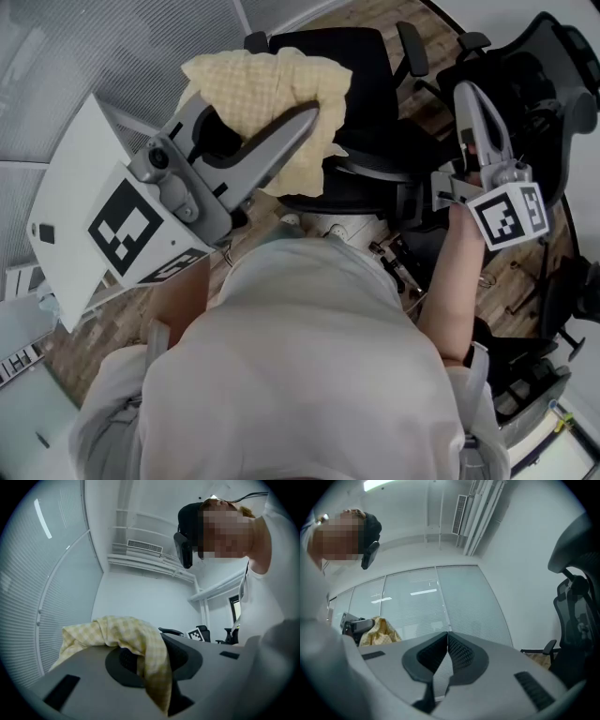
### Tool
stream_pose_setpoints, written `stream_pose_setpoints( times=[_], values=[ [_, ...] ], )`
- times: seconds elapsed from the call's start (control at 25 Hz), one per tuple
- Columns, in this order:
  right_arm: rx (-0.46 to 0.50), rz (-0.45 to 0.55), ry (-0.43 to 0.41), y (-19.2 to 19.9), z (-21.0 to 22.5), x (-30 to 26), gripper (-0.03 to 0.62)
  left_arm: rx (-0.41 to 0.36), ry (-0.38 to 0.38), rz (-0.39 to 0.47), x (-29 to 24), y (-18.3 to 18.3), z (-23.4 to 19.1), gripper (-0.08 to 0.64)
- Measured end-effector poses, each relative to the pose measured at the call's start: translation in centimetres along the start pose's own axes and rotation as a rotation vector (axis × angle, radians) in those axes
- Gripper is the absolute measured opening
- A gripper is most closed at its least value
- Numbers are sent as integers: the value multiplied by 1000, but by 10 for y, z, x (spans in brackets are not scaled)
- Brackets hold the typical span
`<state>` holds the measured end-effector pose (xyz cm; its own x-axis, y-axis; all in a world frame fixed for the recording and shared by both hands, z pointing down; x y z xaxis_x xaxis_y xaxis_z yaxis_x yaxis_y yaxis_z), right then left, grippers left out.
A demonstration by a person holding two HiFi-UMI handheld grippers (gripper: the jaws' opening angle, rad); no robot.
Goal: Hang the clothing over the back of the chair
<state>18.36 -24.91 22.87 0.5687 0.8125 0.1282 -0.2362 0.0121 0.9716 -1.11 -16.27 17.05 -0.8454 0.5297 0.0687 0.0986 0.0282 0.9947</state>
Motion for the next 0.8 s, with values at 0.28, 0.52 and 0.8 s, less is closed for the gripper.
stream_pose_setpoints(
  times=[0.28, 0.52, 0.8],
  values=[
    [11, 16, -20, -4, -2, 4, 21, 58, 162, -29, -6, -8, 47, 93],
    [9, 19, -15, -5, -2, 3, 21, 152, 336, -83, -7, -6, 79, 93],
    [2, 17, 6, -3, 6, 14, 21, 258, 401, -127, -30, 32, 89, 92]
  ],
)
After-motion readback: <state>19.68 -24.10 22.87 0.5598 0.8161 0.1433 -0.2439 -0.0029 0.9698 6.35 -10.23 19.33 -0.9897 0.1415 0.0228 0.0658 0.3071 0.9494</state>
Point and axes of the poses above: the fingertips, and each gripper's own axes: x backward along the fingers, z to its right, y out of its underside, the point moved 1 cm from there along x, backward along the fingers, and after that the axes turned 3 degrees about x, right-handed, at the moved point
